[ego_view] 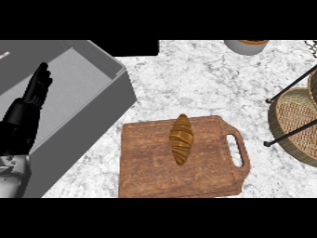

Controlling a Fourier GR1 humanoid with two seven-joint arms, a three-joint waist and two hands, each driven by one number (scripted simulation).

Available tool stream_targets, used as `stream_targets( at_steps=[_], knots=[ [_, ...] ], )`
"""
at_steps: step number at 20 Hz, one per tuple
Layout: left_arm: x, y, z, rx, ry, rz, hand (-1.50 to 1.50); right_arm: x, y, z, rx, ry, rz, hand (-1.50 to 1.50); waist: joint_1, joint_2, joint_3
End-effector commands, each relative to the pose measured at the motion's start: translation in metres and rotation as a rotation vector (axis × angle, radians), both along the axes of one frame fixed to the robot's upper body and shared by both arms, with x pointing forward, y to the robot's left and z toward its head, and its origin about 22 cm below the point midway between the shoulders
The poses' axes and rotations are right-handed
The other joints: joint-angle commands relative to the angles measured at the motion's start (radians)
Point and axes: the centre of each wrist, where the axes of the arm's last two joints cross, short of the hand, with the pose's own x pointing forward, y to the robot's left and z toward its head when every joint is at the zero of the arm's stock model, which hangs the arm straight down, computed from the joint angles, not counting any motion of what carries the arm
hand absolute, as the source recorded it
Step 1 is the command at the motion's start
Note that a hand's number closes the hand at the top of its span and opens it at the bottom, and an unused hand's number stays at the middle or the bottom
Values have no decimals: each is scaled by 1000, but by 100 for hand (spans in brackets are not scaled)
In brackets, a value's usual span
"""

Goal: Pick the lemon from the cutting board and place it in the tiered basket

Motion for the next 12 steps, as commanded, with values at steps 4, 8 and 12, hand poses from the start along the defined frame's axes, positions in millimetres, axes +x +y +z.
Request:
stream_targets(
  at_steps=[4, 8, 12],
  knots=[
    [-7, 28, -38, 25, 134, 65, 0, 10, -29, -37, 257, 97, -26, 150, 11, 30, -18],
    [-7, 38, -37, 36, 143, 83, 0, 0, -34, -61, 328, 151, -54, -150, 5, 28, -19],
    [-9, 25, -46, 34, 156, 73, 0, -14, -56, -58, 385, -26, -18, -150, -1, 26, -18]
  ],
)
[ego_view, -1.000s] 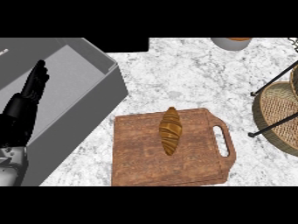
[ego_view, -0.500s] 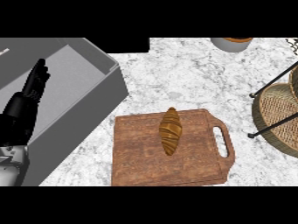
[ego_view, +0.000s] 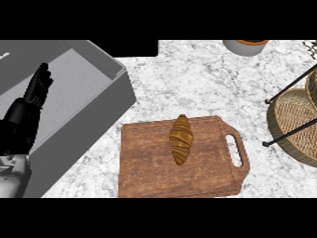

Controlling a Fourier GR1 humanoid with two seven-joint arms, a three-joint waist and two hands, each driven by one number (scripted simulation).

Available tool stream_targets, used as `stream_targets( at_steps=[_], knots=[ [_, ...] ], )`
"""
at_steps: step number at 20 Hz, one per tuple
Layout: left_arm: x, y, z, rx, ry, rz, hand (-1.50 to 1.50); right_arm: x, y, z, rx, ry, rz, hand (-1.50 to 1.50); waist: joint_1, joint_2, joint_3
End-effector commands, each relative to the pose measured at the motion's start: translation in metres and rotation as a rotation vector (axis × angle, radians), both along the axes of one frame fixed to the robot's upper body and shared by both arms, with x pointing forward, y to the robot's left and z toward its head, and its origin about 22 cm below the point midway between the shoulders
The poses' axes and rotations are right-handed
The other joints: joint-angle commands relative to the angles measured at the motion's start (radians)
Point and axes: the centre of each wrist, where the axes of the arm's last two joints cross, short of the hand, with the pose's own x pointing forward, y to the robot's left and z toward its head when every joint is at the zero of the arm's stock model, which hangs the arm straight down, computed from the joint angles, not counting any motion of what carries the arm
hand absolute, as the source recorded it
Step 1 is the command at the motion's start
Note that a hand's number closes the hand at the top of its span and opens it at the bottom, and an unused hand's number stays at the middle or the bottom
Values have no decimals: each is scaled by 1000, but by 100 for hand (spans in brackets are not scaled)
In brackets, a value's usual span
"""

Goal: Pick the lemon from the cutting board and place it in the tiered basket

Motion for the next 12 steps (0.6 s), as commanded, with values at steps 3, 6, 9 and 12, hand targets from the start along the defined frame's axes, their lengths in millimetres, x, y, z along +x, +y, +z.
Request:
stream_targets(
  at_steps=[3, 6, 9, 12],
  knots=[
    [-5, 21, -51, 47, 126, 73, 0, -2, -3, -5, 98, -122, 18, -150, 4, 34, -14],
    [-13, 32, -45, 48, 129, 89, 0, -16, -14, 3, 106, -223, -7, -150, 3, 29, -14],
    [-8, 30, -41, 24, 120, 83, 0, -27, -21, 26, 95, -290, -30, -150, -2, 29, -15],
    [-5, 32, -33, 40, 123, 78, 0, -36, -35, 41, 101, -315, -112, -150, -2, 29, -15]
  ],
)
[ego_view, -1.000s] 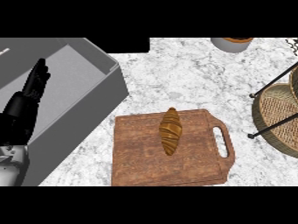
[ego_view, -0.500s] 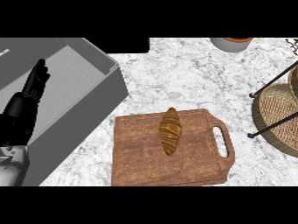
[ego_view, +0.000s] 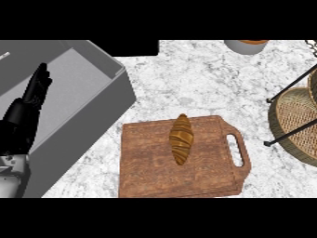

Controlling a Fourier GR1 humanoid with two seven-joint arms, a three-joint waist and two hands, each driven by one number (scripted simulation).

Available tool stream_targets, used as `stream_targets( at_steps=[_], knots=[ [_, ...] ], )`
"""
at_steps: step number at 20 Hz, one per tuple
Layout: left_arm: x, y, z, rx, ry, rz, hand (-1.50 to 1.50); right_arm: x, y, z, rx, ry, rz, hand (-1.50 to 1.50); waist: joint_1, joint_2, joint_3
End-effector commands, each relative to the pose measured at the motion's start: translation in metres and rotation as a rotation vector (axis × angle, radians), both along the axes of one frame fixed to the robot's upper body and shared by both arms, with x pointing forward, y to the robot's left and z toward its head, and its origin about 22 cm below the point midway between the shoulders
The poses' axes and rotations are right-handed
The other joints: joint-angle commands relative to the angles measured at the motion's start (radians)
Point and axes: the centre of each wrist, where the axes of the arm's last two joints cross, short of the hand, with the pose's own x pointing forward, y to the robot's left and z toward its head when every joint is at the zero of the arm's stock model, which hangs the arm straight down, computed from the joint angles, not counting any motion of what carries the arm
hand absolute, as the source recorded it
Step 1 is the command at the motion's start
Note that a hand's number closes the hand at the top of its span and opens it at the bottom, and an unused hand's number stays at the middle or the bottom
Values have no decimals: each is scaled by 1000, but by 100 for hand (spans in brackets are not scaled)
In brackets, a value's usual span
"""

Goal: Pick the lemon from the cutting board and place it in the tiered basket

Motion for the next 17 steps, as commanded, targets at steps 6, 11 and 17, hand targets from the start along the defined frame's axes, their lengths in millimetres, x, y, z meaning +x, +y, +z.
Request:
stream_targets(
  at_steps=[6, 11, 17],
  knots=[
    [-8, 35, -38, 22, 154, 114, 0, -61, -41, 19, 194, -31, -100, -150, -38, 15, -25],
    [-25, 35, -53, 42, 150, 130, 0, -118, -68, 18, 204, -15, -73, -150, -58, 11, -25],
    [-29, 31, -41, 37, 163, 120, 0, -186, -109, 6, 268, -104, -46, -150, -54, 9, -23]
  ],
)
